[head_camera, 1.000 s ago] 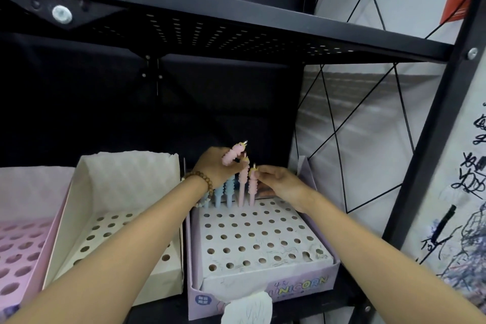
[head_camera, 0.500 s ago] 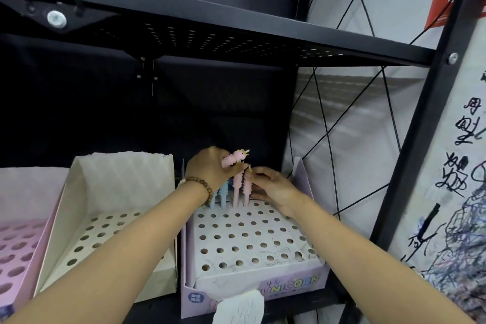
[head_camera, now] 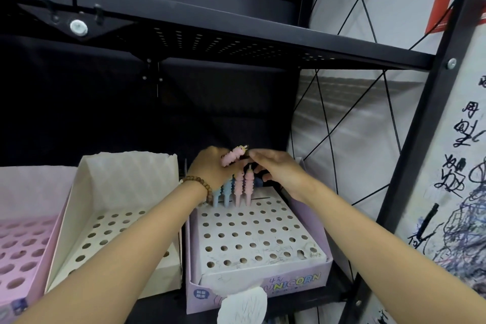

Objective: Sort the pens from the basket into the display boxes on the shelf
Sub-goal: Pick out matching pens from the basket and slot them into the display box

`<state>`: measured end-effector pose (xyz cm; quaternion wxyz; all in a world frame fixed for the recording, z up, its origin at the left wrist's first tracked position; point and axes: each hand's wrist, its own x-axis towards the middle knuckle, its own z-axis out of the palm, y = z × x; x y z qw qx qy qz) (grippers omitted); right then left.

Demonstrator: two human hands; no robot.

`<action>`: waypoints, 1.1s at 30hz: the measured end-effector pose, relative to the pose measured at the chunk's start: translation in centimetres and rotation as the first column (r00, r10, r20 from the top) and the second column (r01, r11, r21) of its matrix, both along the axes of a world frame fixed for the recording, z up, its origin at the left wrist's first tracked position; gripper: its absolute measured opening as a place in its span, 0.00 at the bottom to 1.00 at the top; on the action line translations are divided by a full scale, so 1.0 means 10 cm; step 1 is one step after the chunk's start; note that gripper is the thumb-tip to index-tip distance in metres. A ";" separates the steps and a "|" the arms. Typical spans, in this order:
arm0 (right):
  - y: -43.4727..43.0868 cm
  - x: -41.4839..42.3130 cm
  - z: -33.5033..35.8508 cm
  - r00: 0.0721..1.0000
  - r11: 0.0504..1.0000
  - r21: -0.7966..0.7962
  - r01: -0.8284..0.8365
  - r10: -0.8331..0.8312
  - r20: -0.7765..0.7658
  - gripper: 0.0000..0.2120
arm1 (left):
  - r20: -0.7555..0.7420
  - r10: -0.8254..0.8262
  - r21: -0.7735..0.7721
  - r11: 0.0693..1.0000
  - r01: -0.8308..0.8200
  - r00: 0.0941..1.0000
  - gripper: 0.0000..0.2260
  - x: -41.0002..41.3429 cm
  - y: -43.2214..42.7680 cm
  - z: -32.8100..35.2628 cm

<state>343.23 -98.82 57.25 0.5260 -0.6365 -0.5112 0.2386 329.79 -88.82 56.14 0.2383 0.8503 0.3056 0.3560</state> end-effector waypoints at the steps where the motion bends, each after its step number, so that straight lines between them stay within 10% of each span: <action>1: -0.01 -0.02 0.02 1.000 1.000 -0.002 -0.016 0.016 -0.011 0.13 | 0.010 -0.034 -0.014 0.999 0.034 0.999 0.19 0.00 -0.02 0.03; 12: -0.26 0.03 0.15 0.962 0.990 0.141 -0.015 0.052 -0.268 0.06 | 0.177 -0.207 -0.015 0.977 0.213 0.962 0.09 0.13 -0.32 0.09; 15: -0.32 0.18 0.16 0.905 0.976 0.206 0.078 0.017 -0.424 0.07 | 0.111 -0.134 -0.040 0.989 0.140 0.985 0.22 0.08 -0.19 -0.06; 20: -0.27 0.32 0.08 0.962 0.962 0.172 0.213 -0.176 -0.209 0.08 | -0.267 0.120 0.284 0.958 -0.040 0.956 0.29 0.07 0.03 -0.38; 33: -0.03 0.36 0.07 0.998 0.998 0.045 0.054 -0.055 0.036 0.07 | -0.189 0.101 0.385 0.923 -0.021 0.977 0.23 0.04 0.13 -0.46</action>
